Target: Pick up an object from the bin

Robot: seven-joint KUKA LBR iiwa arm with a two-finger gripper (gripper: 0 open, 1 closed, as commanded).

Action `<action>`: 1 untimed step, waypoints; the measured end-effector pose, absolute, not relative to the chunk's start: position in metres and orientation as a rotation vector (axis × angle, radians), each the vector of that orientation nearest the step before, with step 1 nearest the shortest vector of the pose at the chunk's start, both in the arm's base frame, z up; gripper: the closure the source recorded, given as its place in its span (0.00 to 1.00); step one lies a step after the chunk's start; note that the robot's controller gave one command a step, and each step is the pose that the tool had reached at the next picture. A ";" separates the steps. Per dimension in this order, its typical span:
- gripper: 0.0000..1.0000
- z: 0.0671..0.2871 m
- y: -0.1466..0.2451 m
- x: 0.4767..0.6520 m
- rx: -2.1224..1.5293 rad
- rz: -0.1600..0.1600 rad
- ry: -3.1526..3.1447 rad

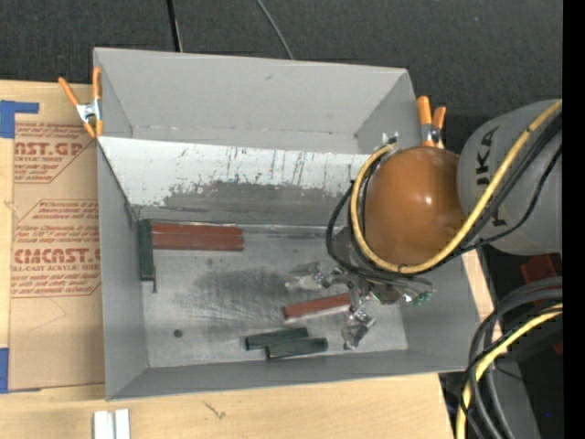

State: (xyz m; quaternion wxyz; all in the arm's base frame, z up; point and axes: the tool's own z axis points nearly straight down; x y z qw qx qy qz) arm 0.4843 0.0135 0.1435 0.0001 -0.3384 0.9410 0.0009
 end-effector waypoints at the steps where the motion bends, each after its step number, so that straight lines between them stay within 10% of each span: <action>1: 1.00 0.072 0.008 0.513 -1.039 -0.002 2.972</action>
Offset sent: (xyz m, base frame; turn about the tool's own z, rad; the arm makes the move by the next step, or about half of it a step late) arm 0.0000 0.0000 0.0000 0.0000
